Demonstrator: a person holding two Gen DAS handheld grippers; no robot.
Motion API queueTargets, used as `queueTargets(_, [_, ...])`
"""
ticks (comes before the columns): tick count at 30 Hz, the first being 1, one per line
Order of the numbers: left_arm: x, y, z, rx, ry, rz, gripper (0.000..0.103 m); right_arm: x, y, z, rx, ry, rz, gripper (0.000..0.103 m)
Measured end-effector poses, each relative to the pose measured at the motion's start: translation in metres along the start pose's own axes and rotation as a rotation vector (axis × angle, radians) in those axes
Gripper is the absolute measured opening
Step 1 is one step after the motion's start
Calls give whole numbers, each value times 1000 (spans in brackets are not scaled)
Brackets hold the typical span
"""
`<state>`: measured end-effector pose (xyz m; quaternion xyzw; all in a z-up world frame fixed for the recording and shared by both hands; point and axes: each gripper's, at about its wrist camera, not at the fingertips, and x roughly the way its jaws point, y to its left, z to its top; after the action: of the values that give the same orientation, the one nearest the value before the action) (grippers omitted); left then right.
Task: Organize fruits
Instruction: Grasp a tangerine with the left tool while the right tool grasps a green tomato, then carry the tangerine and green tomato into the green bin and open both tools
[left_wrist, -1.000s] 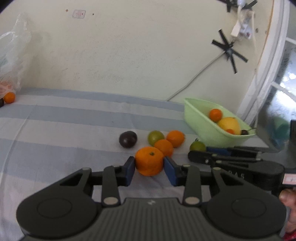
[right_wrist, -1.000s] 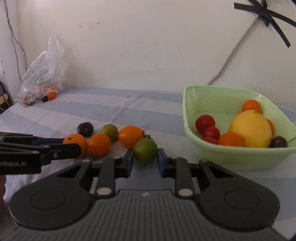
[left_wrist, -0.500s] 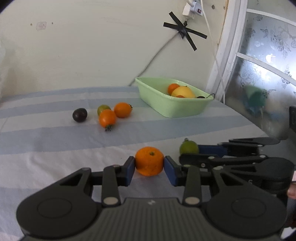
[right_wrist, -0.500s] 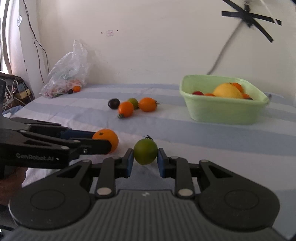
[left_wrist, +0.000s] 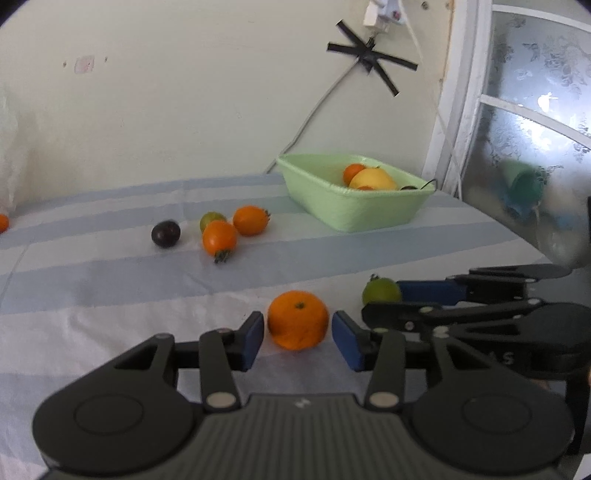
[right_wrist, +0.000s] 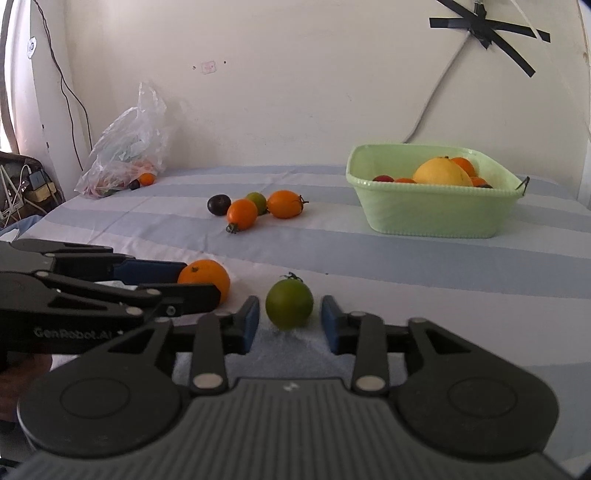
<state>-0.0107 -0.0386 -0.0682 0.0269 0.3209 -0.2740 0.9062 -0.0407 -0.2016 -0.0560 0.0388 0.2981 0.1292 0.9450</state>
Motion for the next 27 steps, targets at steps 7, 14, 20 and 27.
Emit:
queueTargets(7, [2,-3,32,2,-42,-44,35,-6,-6,12,-13,-71,4,30])
queueTargets(14, [38,-16,119,0,-106,-107,36,-2,-43,52,21,-208,-89,30])
queueTargets(20, [103,-11,163,-64,-30,-124,36,34,-68,68,22,-211,-154,30])
queueTargets(27, [154,-10,164,-64,43,-89,37,46,-78,66,27,-210,-170,32])
